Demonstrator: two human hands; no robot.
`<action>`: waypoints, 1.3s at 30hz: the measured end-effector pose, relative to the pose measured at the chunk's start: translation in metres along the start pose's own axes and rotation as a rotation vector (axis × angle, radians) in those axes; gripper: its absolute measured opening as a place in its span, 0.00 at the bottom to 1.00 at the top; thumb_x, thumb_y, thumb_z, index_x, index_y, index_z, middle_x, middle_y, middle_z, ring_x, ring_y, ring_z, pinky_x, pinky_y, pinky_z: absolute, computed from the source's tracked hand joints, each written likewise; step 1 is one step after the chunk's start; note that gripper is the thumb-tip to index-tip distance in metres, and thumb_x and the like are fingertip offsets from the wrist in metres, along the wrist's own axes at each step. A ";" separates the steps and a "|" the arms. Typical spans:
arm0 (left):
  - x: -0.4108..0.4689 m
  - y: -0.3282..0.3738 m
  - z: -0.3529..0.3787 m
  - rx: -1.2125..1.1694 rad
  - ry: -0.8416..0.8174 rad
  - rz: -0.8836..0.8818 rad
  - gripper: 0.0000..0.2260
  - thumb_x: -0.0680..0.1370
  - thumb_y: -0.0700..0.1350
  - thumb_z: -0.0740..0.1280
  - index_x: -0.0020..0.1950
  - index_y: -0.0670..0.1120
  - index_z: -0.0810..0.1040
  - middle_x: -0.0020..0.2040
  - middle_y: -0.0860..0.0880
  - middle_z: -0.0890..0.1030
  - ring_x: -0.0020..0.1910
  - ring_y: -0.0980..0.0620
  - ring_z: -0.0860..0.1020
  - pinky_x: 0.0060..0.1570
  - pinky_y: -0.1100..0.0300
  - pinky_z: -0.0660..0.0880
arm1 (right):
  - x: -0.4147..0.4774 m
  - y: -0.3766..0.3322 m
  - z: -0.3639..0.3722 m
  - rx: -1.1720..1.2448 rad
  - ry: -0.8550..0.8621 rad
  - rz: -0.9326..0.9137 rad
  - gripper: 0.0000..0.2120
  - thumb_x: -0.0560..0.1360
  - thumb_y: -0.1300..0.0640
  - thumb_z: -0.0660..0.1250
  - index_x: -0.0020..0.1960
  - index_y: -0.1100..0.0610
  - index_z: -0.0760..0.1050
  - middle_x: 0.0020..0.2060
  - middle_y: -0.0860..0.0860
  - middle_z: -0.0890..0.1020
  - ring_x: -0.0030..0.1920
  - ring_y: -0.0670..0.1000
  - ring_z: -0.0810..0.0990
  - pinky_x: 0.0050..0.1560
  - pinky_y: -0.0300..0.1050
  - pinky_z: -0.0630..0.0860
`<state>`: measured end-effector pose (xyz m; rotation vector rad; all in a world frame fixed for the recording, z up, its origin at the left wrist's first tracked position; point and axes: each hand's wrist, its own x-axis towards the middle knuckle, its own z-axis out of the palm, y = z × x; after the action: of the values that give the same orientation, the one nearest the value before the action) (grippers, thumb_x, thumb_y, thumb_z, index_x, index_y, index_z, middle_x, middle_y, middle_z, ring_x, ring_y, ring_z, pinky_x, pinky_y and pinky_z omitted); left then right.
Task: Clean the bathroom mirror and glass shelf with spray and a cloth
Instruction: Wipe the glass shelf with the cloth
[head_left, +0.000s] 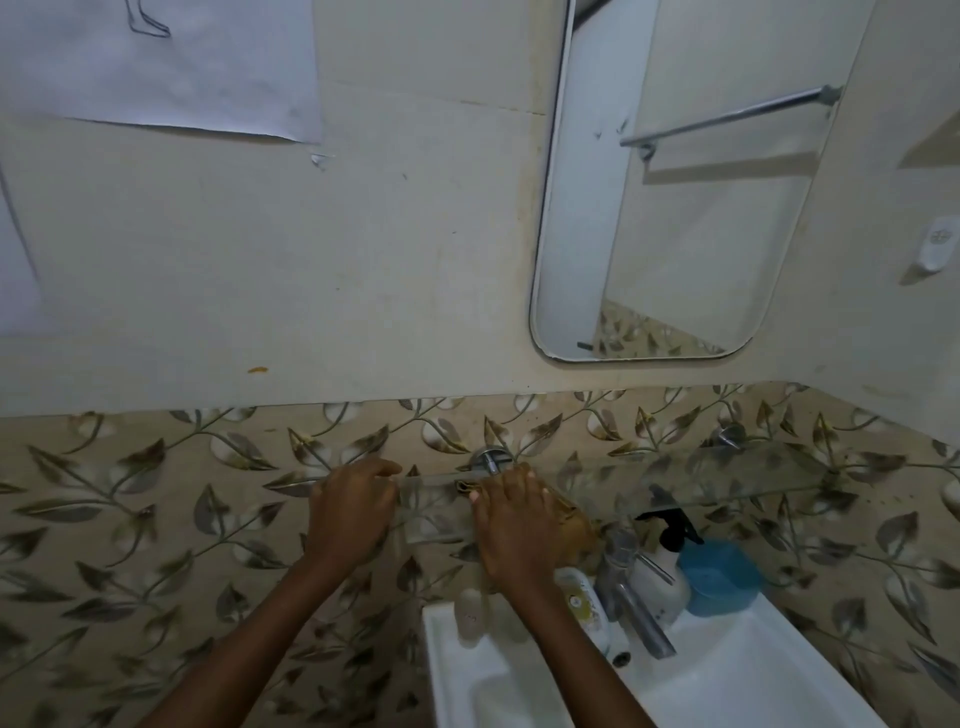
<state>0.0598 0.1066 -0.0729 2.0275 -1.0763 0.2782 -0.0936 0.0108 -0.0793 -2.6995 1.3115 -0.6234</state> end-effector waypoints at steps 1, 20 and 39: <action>-0.001 -0.004 -0.002 0.005 0.001 -0.007 0.15 0.71 0.48 0.58 0.50 0.48 0.82 0.48 0.47 0.84 0.49 0.45 0.80 0.50 0.47 0.75 | -0.002 -0.010 0.001 -0.004 0.006 0.014 0.23 0.73 0.47 0.51 0.46 0.54 0.84 0.49 0.56 0.85 0.53 0.59 0.83 0.51 0.54 0.79; -0.001 -0.020 -0.025 -0.131 0.010 -0.044 0.14 0.78 0.35 0.57 0.54 0.43 0.80 0.51 0.45 0.82 0.48 0.47 0.79 0.45 0.55 0.75 | -0.017 -0.078 -0.011 0.594 -0.200 -0.175 0.24 0.80 0.46 0.47 0.58 0.61 0.74 0.56 0.59 0.79 0.59 0.59 0.75 0.59 0.51 0.71; 0.003 -0.012 -0.020 -0.266 -0.028 -0.054 0.12 0.78 0.35 0.59 0.50 0.47 0.80 0.43 0.50 0.82 0.45 0.51 0.81 0.47 0.50 0.78 | 0.038 0.020 -0.048 0.365 0.029 -0.055 0.10 0.73 0.61 0.62 0.47 0.59 0.81 0.44 0.56 0.83 0.47 0.56 0.81 0.48 0.50 0.78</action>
<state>0.0741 0.1231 -0.0654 1.8229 -1.0163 0.0744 -0.1061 -0.0255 -0.0274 -2.4424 1.0132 -0.8208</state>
